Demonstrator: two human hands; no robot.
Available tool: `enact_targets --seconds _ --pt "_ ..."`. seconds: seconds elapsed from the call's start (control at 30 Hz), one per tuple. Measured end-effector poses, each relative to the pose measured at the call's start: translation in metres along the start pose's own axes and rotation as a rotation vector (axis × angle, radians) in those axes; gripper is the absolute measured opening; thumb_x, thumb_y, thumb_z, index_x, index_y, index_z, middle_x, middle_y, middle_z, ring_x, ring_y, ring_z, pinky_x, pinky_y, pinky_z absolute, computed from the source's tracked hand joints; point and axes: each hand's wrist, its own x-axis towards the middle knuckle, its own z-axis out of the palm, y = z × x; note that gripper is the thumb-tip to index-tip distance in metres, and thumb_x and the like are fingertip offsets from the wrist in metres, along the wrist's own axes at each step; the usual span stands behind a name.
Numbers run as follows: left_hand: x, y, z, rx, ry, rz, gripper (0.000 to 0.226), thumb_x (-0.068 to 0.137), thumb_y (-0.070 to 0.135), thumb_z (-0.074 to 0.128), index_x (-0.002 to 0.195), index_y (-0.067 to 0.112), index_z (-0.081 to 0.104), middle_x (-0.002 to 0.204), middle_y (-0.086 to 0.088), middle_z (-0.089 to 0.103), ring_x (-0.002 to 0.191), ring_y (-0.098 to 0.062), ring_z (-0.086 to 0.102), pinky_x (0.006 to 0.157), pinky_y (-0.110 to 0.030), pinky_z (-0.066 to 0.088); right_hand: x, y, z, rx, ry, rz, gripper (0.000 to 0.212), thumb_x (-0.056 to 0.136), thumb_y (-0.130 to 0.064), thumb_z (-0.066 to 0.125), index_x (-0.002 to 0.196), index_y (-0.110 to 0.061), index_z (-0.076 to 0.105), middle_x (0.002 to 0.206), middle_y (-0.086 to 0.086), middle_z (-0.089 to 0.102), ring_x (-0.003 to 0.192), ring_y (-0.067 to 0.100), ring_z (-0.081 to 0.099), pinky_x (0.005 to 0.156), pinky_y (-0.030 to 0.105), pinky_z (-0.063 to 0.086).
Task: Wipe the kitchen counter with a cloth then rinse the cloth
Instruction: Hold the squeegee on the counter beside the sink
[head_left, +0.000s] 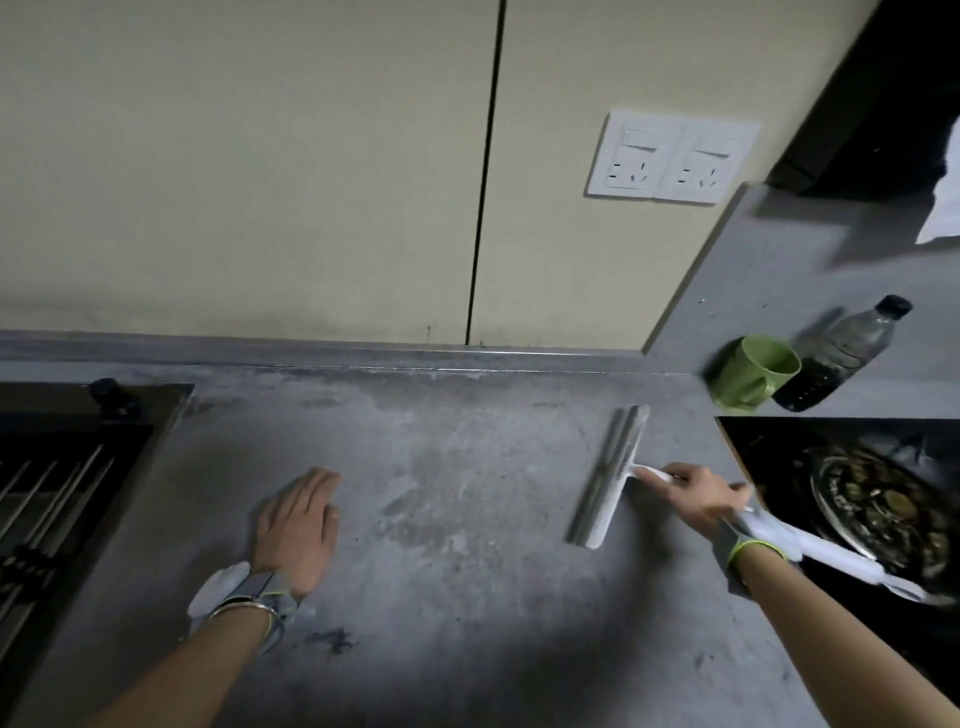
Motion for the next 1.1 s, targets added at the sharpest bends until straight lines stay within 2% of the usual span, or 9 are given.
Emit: enact_targets --seconds 0.07,0.2,0.3,0.43,0.53,0.6,0.73,0.97,1.1 --pt "0.008 0.012 0.006 0.020 -0.020 -0.024 0.046 0.102 0.028 0.030 0.148 0.027 0.024 0.156 0.009 0.020 0.143 -0.009 0.021 0.116 -0.031 0.017 0.021 0.018 -0.008 0.005 -0.015 0.038 0.070 0.063 -0.091 0.027 0.078 -0.034 0.065 0.069 -0.018 0.059 0.103 0.026 0.055 0.104 0.050 0.012" --pt "0.020 0.022 0.019 0.052 -0.056 -0.089 0.046 0.101 0.029 0.030 0.147 0.031 0.025 0.156 0.011 0.019 0.143 -0.010 0.021 0.115 -0.034 0.016 0.053 0.042 -0.012 0.035 -0.044 0.096 0.058 0.070 -0.084 0.039 0.080 -0.034 0.066 0.071 -0.016 0.055 0.113 0.032 0.053 0.109 0.056 0.004" --pt "0.026 0.018 0.025 0.052 -0.109 -0.101 0.046 0.102 0.030 0.029 0.147 0.032 0.026 0.157 0.010 0.019 0.143 -0.013 0.021 0.116 -0.037 0.017 0.068 0.047 -0.009 0.014 -0.080 0.113 0.058 0.069 -0.086 0.037 0.082 -0.036 0.065 0.083 -0.008 0.060 0.115 0.031 0.053 0.108 0.056 0.004" --pt "0.025 0.009 0.030 0.087 -0.150 -0.119 0.046 0.102 0.031 0.026 0.148 0.031 0.025 0.157 0.009 0.018 0.143 -0.013 0.020 0.117 -0.038 0.012 0.073 0.051 -0.006 -0.010 -0.077 0.078 0.071 0.060 -0.092 0.027 0.076 -0.033 0.064 0.075 -0.011 0.063 0.104 0.028 0.057 0.105 0.051 0.008" --pt "0.023 0.010 0.034 0.059 -0.120 -0.134 0.046 0.102 0.031 0.028 0.147 0.031 0.026 0.157 0.009 0.019 0.144 -0.013 0.019 0.116 -0.037 0.010 0.073 0.049 -0.007 -0.002 -0.068 0.055 0.062 0.062 -0.091 0.025 0.076 -0.042 0.061 0.090 -0.007 0.068 0.113 0.027 0.054 0.106 0.051 0.007" --pt "0.023 0.012 0.033 0.037 -0.107 -0.136 0.045 0.102 0.030 0.028 0.146 0.030 0.029 0.156 0.008 0.021 0.144 -0.013 0.019 0.117 -0.037 0.010 0.073 0.041 -0.006 -0.014 -0.082 0.031 0.059 0.064 -0.090 0.024 0.082 -0.046 0.059 0.097 -0.006 0.069 0.115 0.026 0.053 0.106 0.050 0.009" --pt "0.021 0.016 0.030 0.026 -0.073 -0.130 0.043 0.102 0.029 0.030 0.145 0.028 0.034 0.155 0.008 0.026 0.142 -0.012 0.023 0.115 -0.036 0.012 0.075 0.014 0.000 -0.052 -0.146 -0.029 0.072 0.065 -0.089 0.024 0.109 -0.045 0.060 0.112 -0.003 0.068 0.119 0.024 0.050 0.103 0.044 0.012" --pt "0.019 -0.004 0.019 0.012 -0.046 -0.100 0.049 0.100 0.035 0.017 0.145 0.027 0.033 0.154 0.009 0.025 0.141 -0.011 0.026 0.115 -0.034 0.012 0.073 -0.057 0.029 -0.031 -0.255 -0.178 0.071 0.067 -0.086 0.023 0.112 -0.045 0.060 0.122 -0.003 0.063 0.122 0.023 0.046 0.103 0.042 0.015" --pt "0.019 -0.022 0.012 -0.019 -0.012 -0.116 0.043 0.102 0.028 0.033 0.145 0.027 0.034 0.154 0.008 0.028 0.140 -0.011 0.029 0.114 -0.033 0.015 0.068 -0.103 0.044 -0.028 -0.283 -0.244 0.056 0.072 -0.084 0.034 0.103 -0.047 0.063 0.118 -0.005 0.064 0.121 0.021 0.044 0.092 0.034 0.016"
